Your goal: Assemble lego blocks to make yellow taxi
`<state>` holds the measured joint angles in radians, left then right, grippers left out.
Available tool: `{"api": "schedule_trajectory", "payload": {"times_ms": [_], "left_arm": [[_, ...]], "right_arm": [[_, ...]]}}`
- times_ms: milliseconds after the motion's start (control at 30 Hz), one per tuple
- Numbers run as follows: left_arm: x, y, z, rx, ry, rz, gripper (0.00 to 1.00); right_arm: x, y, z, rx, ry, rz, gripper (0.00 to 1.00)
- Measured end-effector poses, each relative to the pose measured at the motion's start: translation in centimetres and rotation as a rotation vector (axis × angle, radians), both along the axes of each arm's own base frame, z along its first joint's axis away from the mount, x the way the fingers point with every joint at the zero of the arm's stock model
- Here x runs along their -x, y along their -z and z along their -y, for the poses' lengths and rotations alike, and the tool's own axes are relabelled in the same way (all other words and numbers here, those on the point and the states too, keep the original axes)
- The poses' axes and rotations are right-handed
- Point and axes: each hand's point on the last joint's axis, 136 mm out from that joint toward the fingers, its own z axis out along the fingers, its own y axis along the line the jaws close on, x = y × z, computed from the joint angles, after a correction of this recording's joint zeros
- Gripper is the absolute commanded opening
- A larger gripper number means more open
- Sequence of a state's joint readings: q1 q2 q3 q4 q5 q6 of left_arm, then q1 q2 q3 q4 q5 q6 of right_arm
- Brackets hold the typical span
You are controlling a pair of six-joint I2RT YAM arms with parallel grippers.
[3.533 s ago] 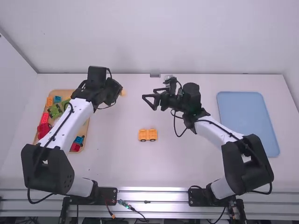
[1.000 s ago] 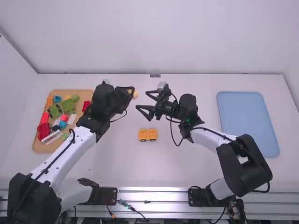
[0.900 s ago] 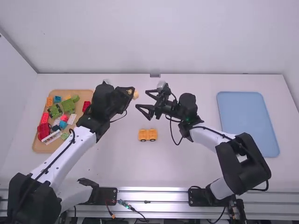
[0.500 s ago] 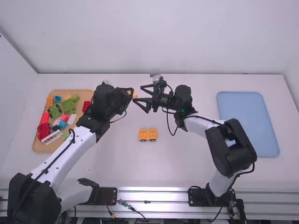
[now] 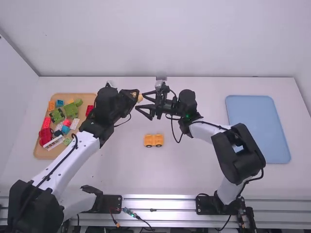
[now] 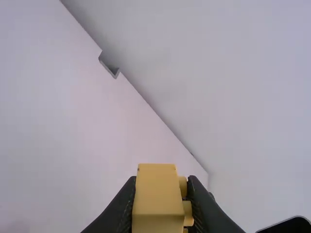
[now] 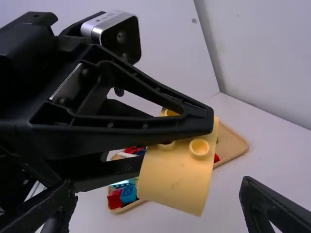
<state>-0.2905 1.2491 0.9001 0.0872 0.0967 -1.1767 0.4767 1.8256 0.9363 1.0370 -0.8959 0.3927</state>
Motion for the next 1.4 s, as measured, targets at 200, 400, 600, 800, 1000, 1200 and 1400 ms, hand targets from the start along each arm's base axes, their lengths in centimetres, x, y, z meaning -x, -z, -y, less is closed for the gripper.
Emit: {"api": "schedule_trajectory", "payload": {"times_ms": [200,400,600,800,1000,1200,1400], "left_arm": [[0.0,-0.1,0.1,-0.012,0.014,0.01,0.07],[0.0,-0.2,0.3,-0.015,0.024,0.015,0.03],[0.0,-0.2,0.3,-0.031,0.031,0.023,0.02],[0.1,-0.1,0.3,-0.071,0.049,0.036,0.02],[0.3,0.0,0.6,-0.095,0.078,0.041,0.02],[0.5,0.0,1.1,-0.084,0.11,0.04,0.02],[1.0,0.4,1.6,-0.049,0.135,0.008,0.02]], "right_arm": [[0.0,-0.1,0.1,-0.001,-0.001,0.003,0.86],[0.1,-0.1,0.1,-0.003,-0.008,0.006,0.83],[0.2,-0.1,0.0,-0.001,-0.017,0.013,0.93],[0.5,-0.1,0.2,0.002,-0.039,0.025,0.93],[0.8,-0.1,0.1,0.004,-0.053,0.036,0.89],[0.9,0.0,0.1,0.008,-0.061,0.049,0.89],[0.8,0.0,0.3,0.01,-0.062,0.06,0.87]]}}
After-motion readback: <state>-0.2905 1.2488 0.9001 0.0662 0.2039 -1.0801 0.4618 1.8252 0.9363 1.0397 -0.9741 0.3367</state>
